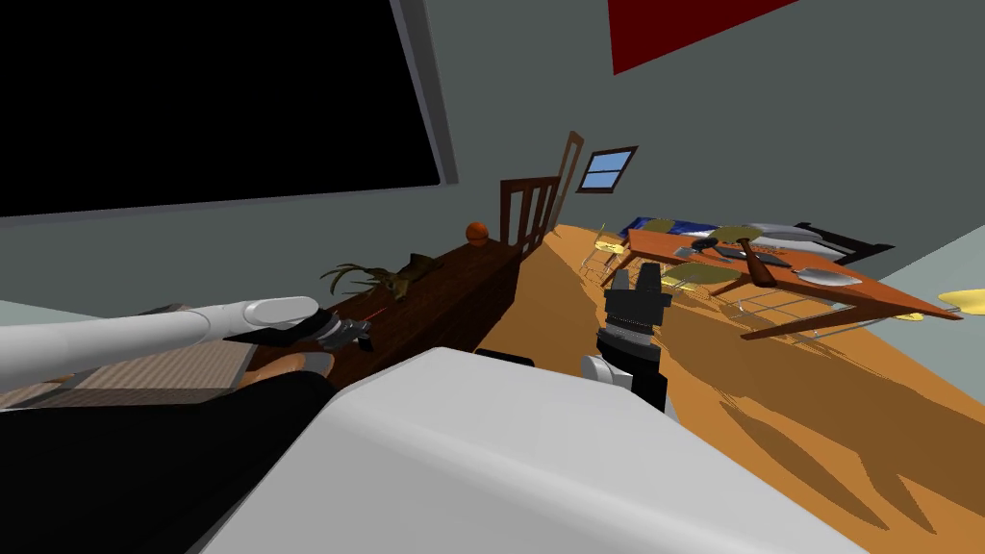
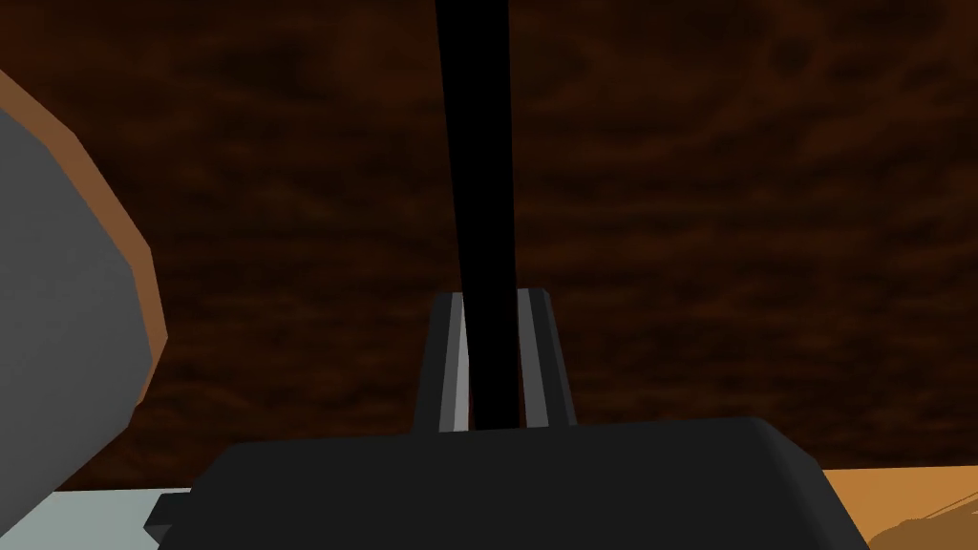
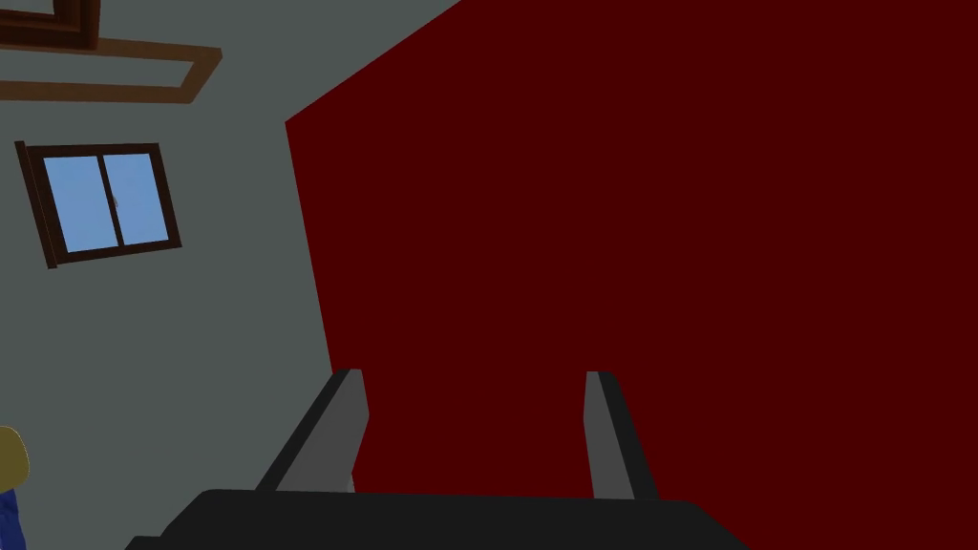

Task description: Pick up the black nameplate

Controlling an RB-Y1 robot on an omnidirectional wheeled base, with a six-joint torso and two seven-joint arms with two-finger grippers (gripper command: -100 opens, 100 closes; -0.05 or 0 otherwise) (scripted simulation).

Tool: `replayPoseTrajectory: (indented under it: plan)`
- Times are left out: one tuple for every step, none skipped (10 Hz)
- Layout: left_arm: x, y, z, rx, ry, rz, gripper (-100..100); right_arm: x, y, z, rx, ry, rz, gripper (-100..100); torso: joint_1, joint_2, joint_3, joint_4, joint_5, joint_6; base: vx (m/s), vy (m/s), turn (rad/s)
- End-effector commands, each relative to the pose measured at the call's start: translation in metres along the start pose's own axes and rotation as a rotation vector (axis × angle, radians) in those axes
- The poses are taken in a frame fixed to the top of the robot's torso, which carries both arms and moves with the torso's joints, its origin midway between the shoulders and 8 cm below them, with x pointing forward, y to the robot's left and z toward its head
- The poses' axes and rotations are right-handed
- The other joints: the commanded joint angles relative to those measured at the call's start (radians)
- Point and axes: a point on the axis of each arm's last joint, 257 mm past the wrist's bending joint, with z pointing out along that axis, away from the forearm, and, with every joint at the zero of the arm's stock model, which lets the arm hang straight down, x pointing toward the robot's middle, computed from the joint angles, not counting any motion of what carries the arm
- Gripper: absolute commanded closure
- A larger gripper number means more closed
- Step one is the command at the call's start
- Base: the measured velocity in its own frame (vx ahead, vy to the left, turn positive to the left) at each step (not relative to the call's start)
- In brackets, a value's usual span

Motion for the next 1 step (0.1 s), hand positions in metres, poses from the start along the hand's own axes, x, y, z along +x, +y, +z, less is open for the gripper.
replayPoseTrajectory:
  plan:
    - [0.0,0.0,0.0,0.0,0.0,0.0,0,0.0,0.0,0.0,0.0,0.0,0.0,0,0.0,0.0,0.0,0.0,0.0,0.0,0.0,0.0,0.0]
